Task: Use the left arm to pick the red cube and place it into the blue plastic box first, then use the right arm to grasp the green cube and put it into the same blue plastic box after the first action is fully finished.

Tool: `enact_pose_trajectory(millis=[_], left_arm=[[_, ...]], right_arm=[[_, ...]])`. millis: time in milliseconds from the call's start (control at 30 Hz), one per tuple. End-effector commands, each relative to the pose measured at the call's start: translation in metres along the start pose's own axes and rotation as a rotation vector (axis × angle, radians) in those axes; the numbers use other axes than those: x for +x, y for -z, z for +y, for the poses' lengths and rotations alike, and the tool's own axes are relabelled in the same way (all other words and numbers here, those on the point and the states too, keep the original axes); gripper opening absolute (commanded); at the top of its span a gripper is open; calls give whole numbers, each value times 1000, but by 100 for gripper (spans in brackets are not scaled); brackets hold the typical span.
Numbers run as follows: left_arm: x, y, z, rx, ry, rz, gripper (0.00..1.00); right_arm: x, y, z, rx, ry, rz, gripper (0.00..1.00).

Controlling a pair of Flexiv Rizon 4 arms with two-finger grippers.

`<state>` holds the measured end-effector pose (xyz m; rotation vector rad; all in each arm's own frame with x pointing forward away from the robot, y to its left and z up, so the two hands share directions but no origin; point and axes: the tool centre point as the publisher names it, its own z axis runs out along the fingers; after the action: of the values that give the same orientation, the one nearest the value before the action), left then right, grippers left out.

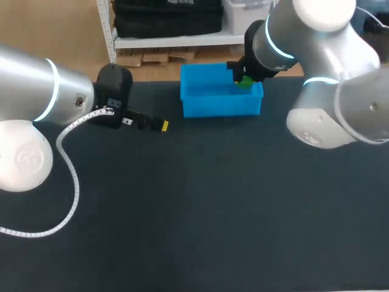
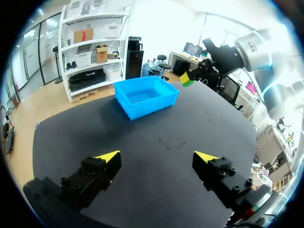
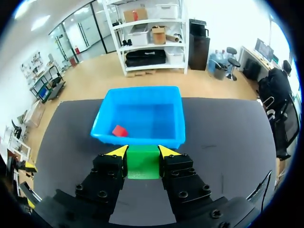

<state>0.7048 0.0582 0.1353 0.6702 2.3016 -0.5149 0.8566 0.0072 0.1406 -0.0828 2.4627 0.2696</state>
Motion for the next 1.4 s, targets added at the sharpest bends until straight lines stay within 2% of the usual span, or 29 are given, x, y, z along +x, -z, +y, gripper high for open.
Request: enact_pose_trajectory(millis=[33,267,567,933,1400], left_arm=[[1,0,2,9,-2,-5,100],[1,0,2,9,-2,-5,100],[1,0,2,9,-2,-5,100],[1,0,2,9,-2,-5,100],[1,0,2,9,-2,-5,100]], right_arm=[[-18,-33,5,-1,-2,14,0],[-39,-63,9,-5,-3,31,0],[-52,-95,8,23,8,67,0],[-54,-120,-8,54,-14,119,0],[-49,-132,-13,66,-23,171,0]])
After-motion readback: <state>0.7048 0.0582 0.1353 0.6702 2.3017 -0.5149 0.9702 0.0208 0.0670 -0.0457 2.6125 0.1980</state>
